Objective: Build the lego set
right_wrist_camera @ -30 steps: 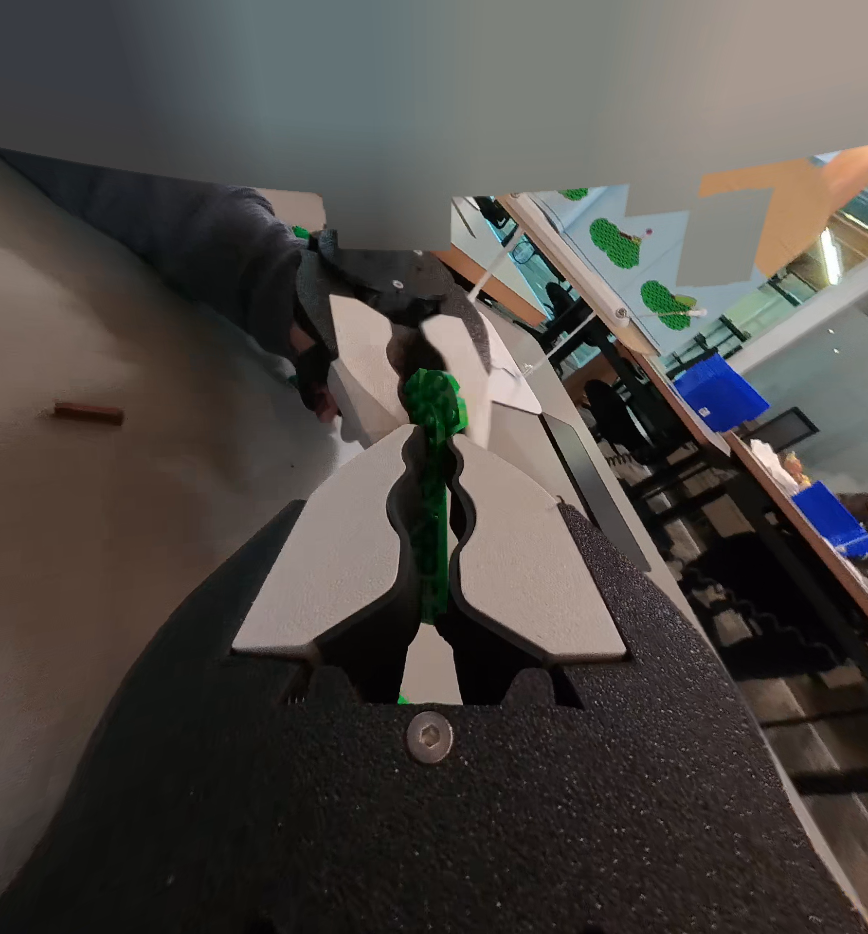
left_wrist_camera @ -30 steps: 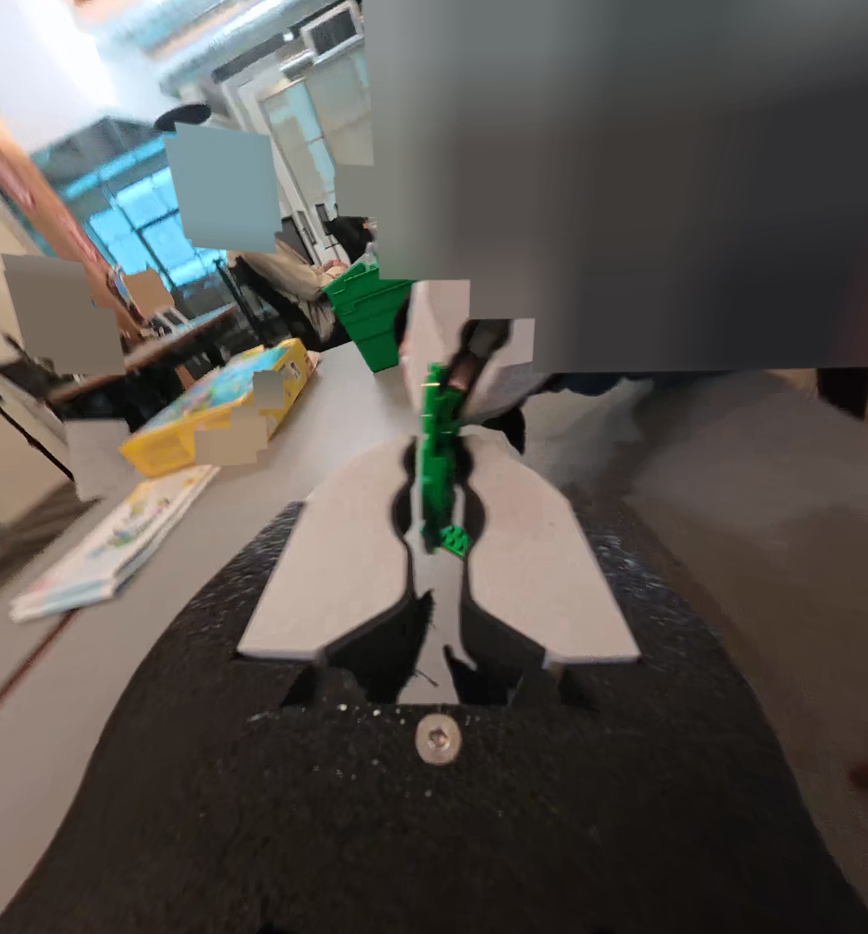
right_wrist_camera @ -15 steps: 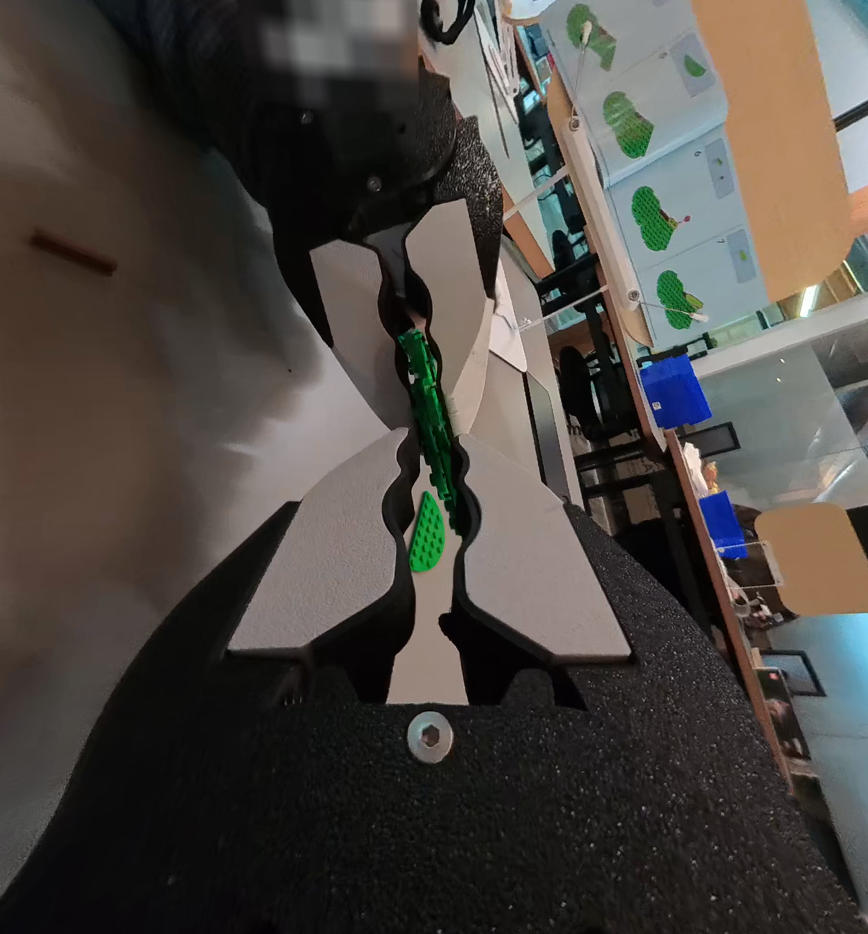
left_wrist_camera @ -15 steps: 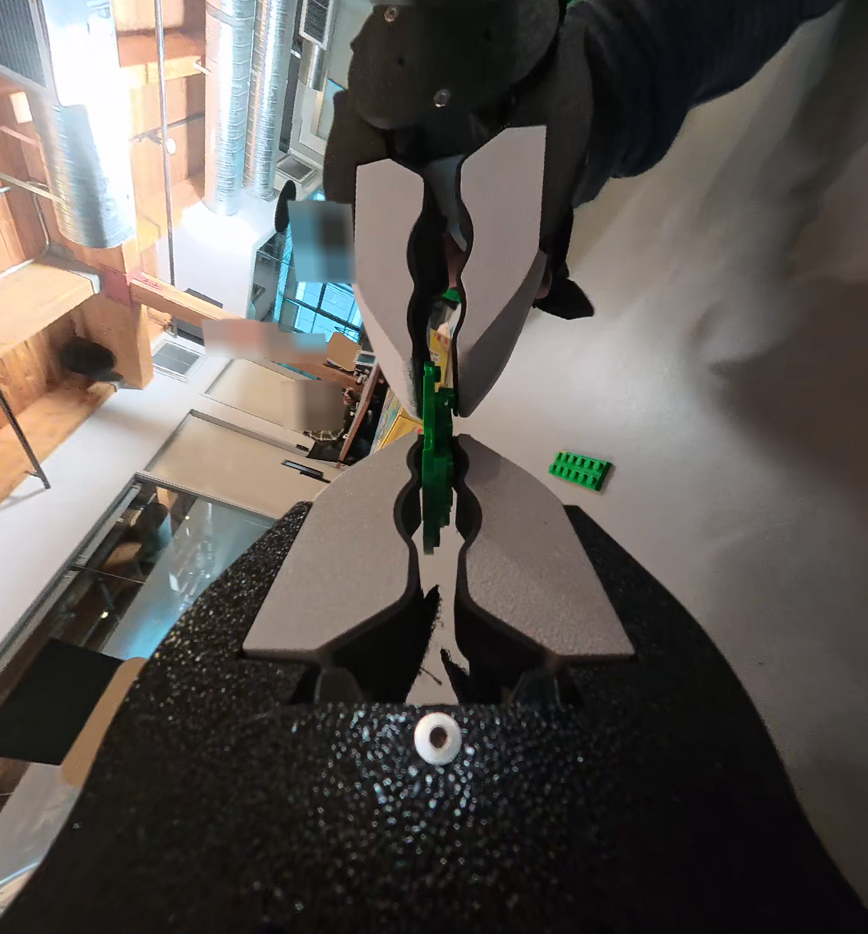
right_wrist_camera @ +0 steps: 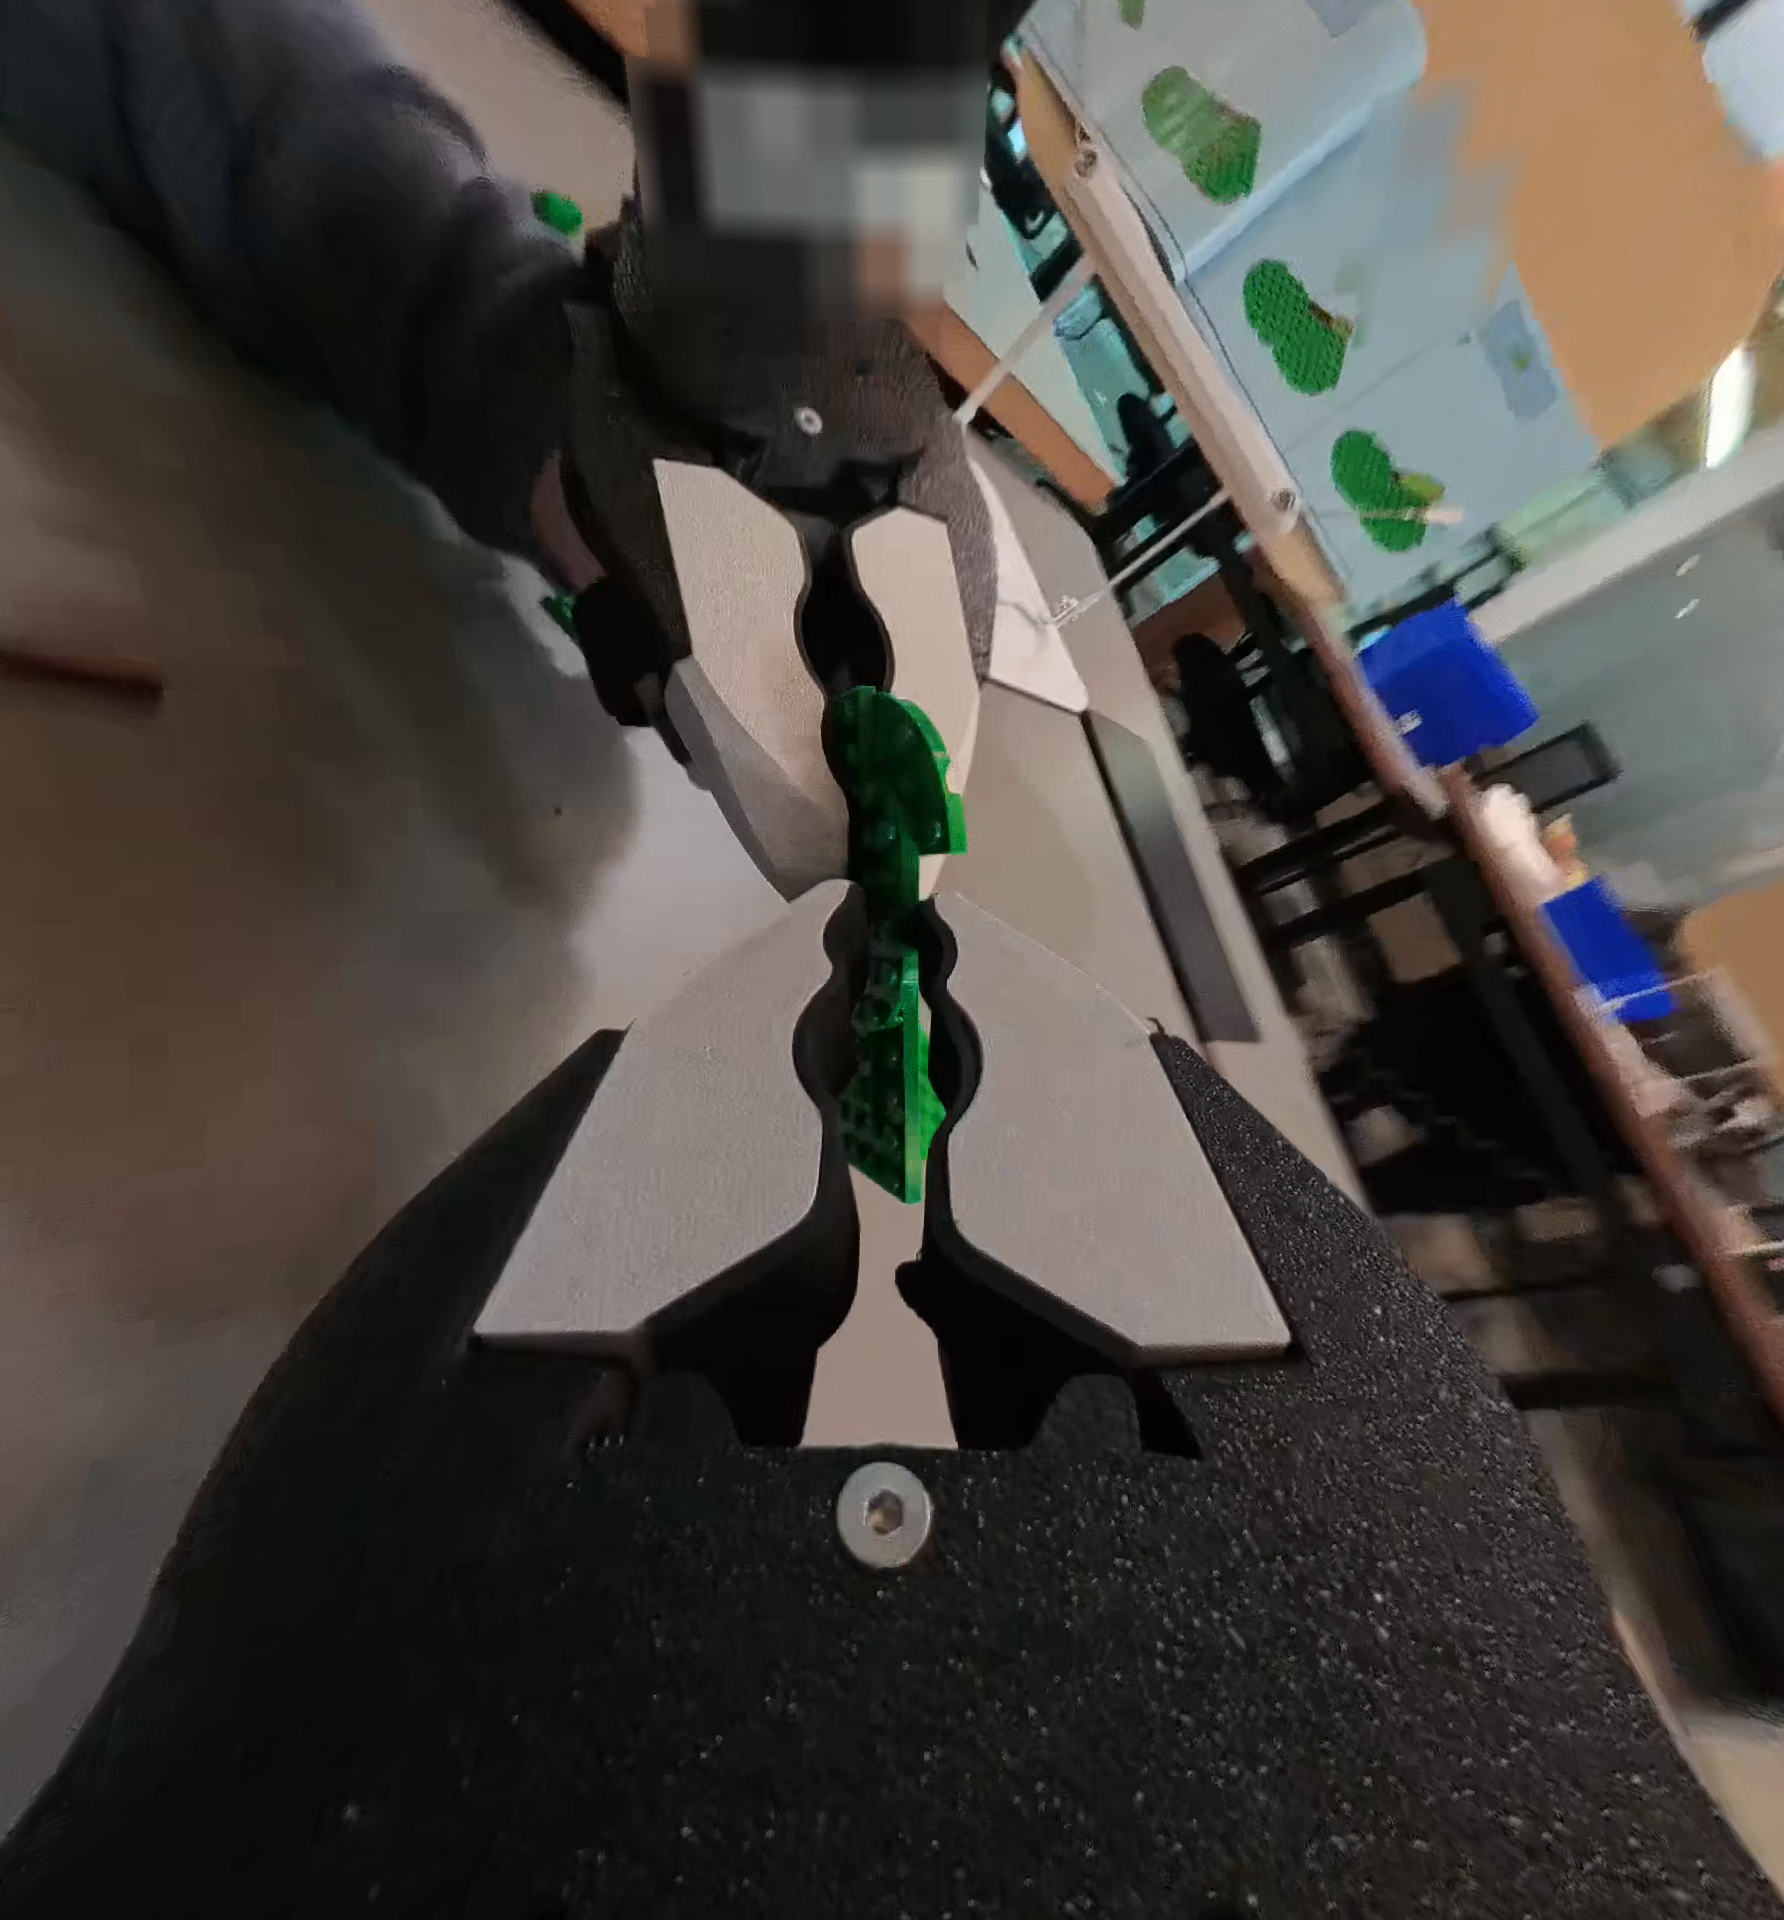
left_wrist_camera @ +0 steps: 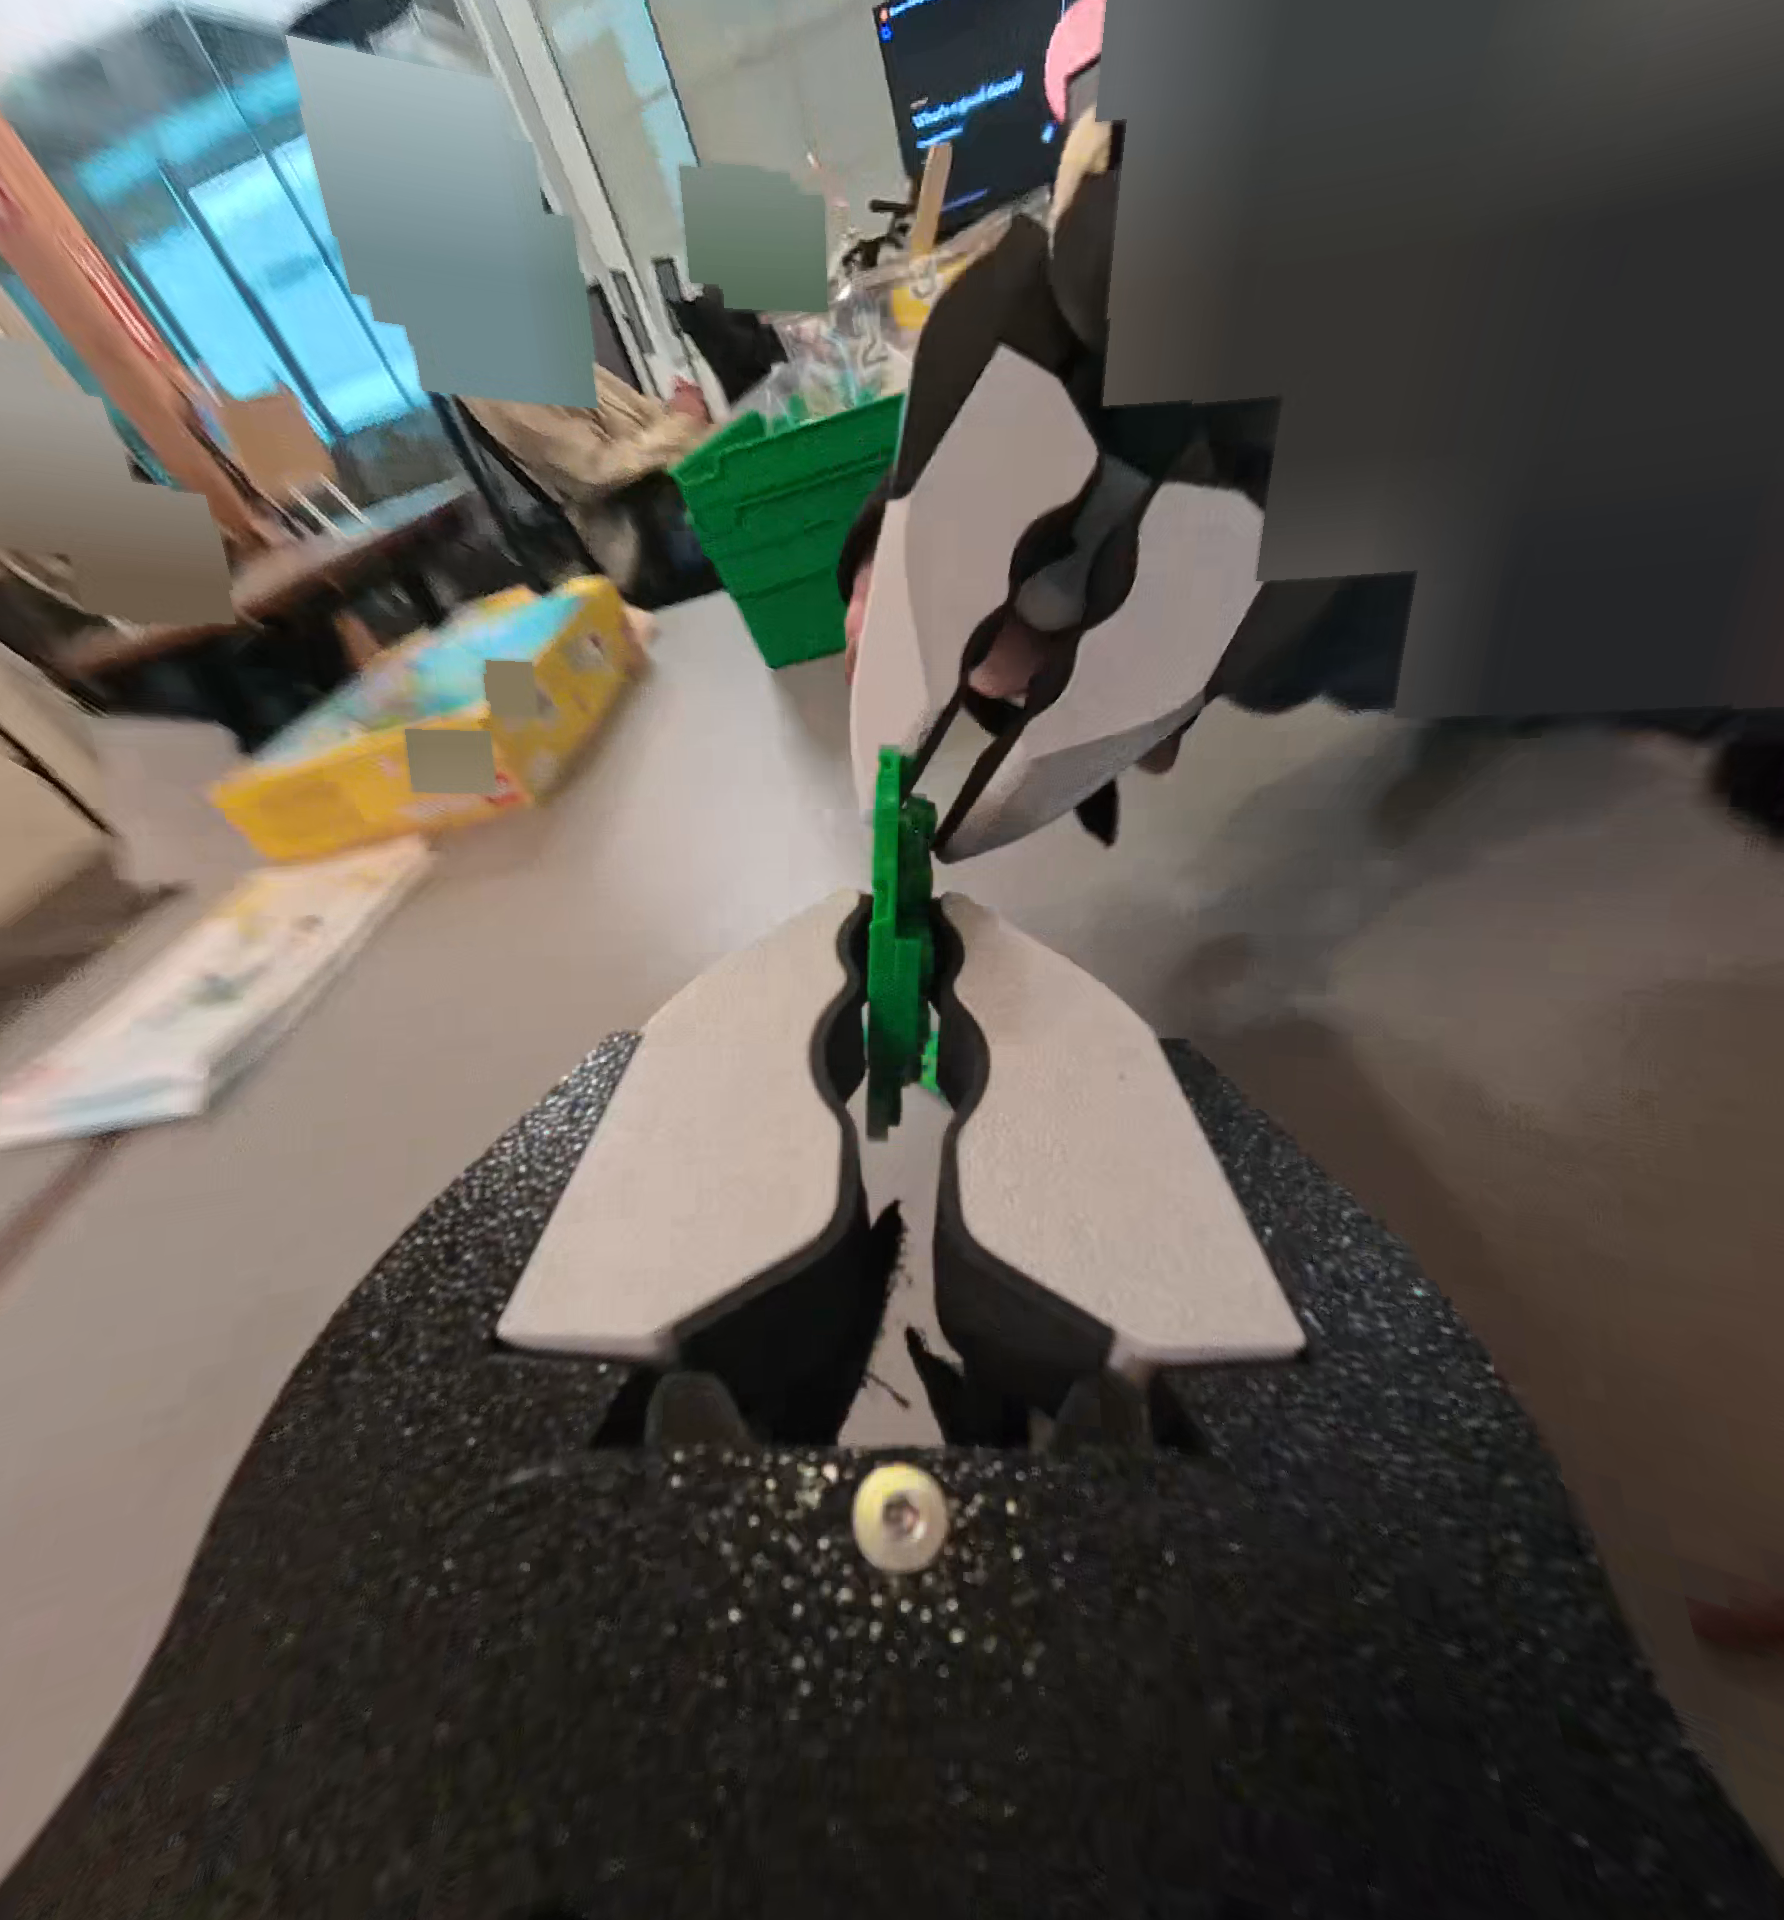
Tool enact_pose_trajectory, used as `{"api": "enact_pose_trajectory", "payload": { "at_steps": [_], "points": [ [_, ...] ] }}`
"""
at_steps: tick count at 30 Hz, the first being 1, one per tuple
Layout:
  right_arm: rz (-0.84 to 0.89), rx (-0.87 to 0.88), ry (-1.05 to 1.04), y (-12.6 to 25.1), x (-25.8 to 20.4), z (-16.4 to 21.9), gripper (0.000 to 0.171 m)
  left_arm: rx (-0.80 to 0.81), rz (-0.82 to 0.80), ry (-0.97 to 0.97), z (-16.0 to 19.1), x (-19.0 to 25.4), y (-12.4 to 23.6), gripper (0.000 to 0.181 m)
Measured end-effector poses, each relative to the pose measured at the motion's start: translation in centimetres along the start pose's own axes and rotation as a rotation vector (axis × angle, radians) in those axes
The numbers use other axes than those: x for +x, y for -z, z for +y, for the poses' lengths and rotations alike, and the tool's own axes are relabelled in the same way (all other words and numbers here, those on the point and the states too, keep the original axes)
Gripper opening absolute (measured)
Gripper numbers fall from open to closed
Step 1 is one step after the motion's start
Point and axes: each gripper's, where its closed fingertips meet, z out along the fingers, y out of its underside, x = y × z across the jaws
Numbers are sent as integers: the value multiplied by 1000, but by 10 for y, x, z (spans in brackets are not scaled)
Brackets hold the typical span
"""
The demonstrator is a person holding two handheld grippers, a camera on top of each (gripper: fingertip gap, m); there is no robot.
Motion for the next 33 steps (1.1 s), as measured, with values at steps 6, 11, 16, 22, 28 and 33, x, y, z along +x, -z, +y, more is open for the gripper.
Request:
{"api": "enact_pose_trajectory", "payload": {
  "at_steps": [6, 11, 16, 22, 28, 33],
  "points": [
    [-211, 150, -553, 1, 3, -3, 7, 40, 90, 308, -1, 0, -2, 8],
    [-270, 221, -684, 0, 3, -4, 10, 56, 113, 437, 2, -1, -3, 8],
    [-269, 228, -705, -3, 3, 6, 5, 38, 123, 553, 11, -1, -6, 8],
    [-270, 217, -844, -20, 0, 24, 5, -80, 109, 671, 32, -7, -4, 7],
    [-397, 221, -908, -31, -5, 35, 4, -153, 112, 805, 48, -11, -1, 8],
    [-489, 225, -894, -33, -7, 37, 4, -159, 127, 847, 50, -12, -1, 8]
  ]
}}
